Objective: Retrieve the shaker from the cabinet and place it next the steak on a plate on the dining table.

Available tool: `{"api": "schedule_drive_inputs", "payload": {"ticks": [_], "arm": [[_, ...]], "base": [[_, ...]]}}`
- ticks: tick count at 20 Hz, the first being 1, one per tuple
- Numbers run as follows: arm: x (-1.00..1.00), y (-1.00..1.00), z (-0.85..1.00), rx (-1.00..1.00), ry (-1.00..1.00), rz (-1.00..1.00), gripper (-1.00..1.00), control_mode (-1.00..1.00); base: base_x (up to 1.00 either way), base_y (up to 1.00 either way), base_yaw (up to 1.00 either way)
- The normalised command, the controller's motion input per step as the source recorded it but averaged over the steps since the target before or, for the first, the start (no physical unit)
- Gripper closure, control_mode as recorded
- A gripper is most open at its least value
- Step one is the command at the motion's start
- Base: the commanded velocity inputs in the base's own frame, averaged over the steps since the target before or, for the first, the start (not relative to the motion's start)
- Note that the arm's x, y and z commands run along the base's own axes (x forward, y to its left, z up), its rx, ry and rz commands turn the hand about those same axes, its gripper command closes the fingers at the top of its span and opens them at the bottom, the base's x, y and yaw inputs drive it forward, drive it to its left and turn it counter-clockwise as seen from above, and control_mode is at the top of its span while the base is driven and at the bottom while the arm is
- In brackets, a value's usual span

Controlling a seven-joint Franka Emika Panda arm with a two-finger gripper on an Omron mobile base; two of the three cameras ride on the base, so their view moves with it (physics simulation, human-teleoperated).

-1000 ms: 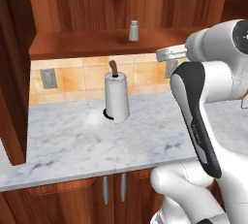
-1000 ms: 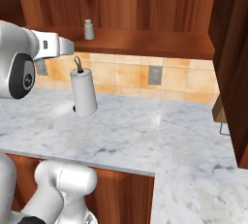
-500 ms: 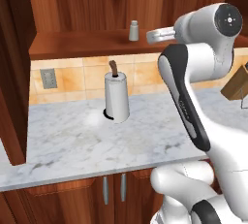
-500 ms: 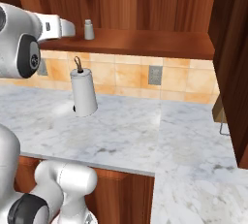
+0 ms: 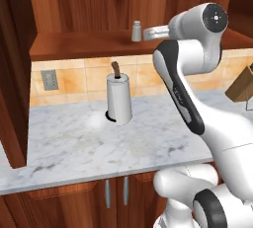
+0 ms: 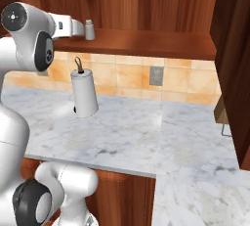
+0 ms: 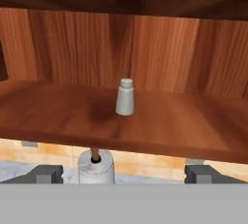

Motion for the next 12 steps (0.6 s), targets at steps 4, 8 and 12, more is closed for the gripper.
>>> {"api": "schedule_drive_inputs", "payload": {"ticks": [4, 8, 12], "arm": [[0.46, 0.00, -0.28, 0.06, -0.08, 0.00, -1.00, -1.00], [0.52, 0.00, -0.17, 0.02, -0.10, 0.00, -1.00, -1.00], [0.61, 0.00, -0.04, 0.01, 0.00, 0.00, -1.00, -1.00]], "base": [[0.00, 0.00, 0.00], [0.00, 0.00, 0.00], [0.00, 0.00, 0.00]]}}
